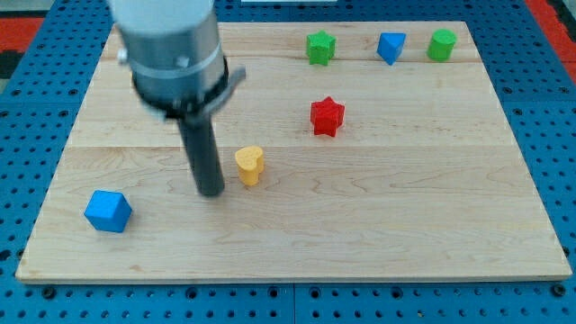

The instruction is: Move the blue cube to the center of the board

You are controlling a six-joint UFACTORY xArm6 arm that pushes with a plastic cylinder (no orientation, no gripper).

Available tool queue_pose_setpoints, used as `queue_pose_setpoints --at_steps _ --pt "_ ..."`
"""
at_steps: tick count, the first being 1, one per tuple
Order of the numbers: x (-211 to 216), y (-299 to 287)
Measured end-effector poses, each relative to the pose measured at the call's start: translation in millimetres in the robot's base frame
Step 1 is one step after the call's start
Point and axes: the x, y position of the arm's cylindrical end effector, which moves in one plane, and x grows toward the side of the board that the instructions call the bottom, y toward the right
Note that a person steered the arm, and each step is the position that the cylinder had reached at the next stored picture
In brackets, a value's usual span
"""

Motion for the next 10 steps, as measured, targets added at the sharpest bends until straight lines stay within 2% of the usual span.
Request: queue_pose_setpoints --at_steps 1,2,3,4,5,6,8,9,10 --pt "70.7 -27.0" --pt "67.0 -109.7" --pt "21.7 -145.0" --pt "0.3 -98.8" --pt "-0.8 -65.4" --pt "-47.7 -76.3" --pt "-125.2 -61.3" --pt "-149.6 -29.8" --pt "-149.7 14.5"
